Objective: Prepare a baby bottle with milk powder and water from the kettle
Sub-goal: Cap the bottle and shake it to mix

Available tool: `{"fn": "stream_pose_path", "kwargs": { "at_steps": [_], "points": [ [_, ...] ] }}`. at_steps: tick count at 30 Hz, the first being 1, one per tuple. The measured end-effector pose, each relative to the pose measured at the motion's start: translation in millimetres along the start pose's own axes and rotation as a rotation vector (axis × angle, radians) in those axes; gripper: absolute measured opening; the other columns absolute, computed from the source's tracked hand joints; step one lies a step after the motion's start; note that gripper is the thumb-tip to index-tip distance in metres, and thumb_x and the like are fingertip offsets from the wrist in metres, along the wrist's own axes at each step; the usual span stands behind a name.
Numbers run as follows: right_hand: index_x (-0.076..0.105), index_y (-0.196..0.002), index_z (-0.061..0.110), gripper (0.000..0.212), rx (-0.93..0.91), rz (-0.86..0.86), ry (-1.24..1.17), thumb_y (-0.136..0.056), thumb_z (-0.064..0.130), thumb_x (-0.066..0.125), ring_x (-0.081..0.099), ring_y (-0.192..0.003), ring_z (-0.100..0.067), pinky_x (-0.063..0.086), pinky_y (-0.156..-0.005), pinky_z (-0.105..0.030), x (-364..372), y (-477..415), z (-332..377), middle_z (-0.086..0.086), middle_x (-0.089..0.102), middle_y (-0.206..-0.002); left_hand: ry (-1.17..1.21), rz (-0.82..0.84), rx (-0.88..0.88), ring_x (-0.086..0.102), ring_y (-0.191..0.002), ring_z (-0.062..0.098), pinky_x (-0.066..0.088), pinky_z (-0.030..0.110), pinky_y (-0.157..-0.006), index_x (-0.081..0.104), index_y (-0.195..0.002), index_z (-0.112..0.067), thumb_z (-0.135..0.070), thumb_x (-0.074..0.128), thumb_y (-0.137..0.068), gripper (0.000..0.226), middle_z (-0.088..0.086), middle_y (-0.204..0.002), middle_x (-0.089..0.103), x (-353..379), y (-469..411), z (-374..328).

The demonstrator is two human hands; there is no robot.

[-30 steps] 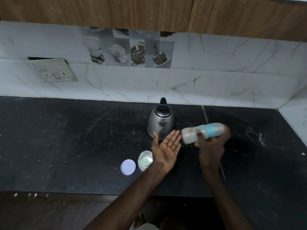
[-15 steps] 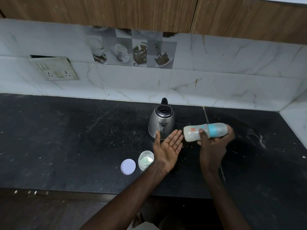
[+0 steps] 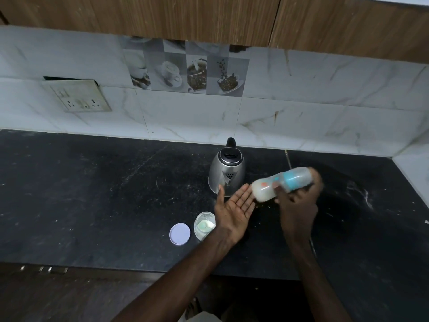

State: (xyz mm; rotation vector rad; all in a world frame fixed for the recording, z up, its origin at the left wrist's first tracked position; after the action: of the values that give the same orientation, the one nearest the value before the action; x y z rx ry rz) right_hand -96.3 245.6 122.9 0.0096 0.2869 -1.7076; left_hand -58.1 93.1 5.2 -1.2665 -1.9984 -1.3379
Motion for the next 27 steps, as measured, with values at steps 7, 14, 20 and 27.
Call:
{"fn": "stream_pose_path", "kwargs": {
  "at_steps": [7, 14, 20, 27],
  "points": [
    [0.035, -0.148, 0.050, 0.091, -0.029, 0.342, 0.210, -0.079, 0.026, 0.088, 0.073, -0.095, 0.006, 0.061, -0.082, -0.025, 33.7, 27.5, -14.4, 0.029, 0.067, -0.110, 0.126, 0.045, -0.052, 0.054, -0.141, 0.042, 0.035, 0.053, -0.125, 0.063, -0.136, 0.002, -0.071, 0.056, -0.091, 0.086, 0.023, -0.145, 0.062, 8.9, 1.5, 0.7],
    [0.025, -0.152, 0.055, 0.097, -0.023, 0.467, 0.159, -0.076, 0.047, 0.084, 0.074, -0.098, 0.003, 0.060, -0.077, -0.014, 37.8, 30.7, -17.3, 0.042, 0.064, -0.117, 0.145, 0.036, -0.046, 0.051, -0.143, 0.041, 0.031, 0.054, -0.127, 0.062, -0.139, 0.002, -0.069, 0.059, -0.088, 0.087, 0.023, -0.146, 0.061, 2.4, 2.0, -0.5],
    [0.022, -0.153, 0.059, 0.101, -0.046, 0.525, 0.220, -0.075, 0.052, 0.086, 0.076, -0.096, -0.002, 0.066, -0.080, -0.034, 39.6, 26.5, -21.5, 0.034, 0.067, -0.117, 0.153, 0.041, -0.050, 0.054, -0.141, 0.041, 0.033, 0.052, -0.127, 0.063, -0.137, -0.001, -0.070, 0.057, -0.092, 0.083, 0.024, -0.143, 0.063, -3.5, 4.0, 1.1],
    [0.012, -0.159, 0.058, 0.107, -0.051, 0.523, 0.172, -0.078, 0.059, 0.084, 0.075, -0.103, -0.001, 0.065, -0.088, -0.040, 45.8, 37.2, -24.3, 0.024, 0.067, -0.130, 0.166, 0.047, -0.049, 0.052, -0.142, 0.042, 0.030, 0.054, -0.128, 0.064, -0.137, 0.000, -0.070, 0.058, -0.090, 0.085, 0.023, -0.147, 0.060, -3.6, 4.0, -4.2]
  ]
}}
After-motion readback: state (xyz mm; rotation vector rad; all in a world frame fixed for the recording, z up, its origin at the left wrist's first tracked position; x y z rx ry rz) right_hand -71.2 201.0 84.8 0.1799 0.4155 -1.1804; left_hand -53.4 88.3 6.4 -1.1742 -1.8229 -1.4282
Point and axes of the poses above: each hand's wrist, its own y-axis away from the middle knuckle, its own x-axis out of the palm, z = x × y, the point moved 6 cm from there along -y, towards the middle knuckle
